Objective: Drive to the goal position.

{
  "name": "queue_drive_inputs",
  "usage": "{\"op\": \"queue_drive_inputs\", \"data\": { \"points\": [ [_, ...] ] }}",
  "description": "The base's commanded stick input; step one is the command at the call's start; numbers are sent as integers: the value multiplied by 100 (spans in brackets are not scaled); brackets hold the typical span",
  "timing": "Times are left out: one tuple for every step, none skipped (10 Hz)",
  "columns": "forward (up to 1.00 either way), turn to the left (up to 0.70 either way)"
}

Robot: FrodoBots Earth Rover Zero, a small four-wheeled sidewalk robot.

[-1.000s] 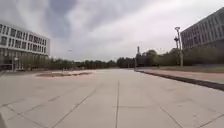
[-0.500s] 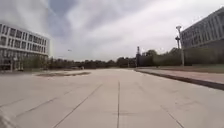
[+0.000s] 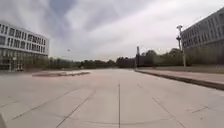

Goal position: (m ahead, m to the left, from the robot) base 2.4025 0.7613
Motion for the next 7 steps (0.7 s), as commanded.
{"op": "queue_drive_inputs", "data": {
  "points": [
    [50, 0],
    [50, 0],
    [50, 0],
    [50, 0],
    [50, 0],
    [50, 0],
    [50, 0]
  ]
}}
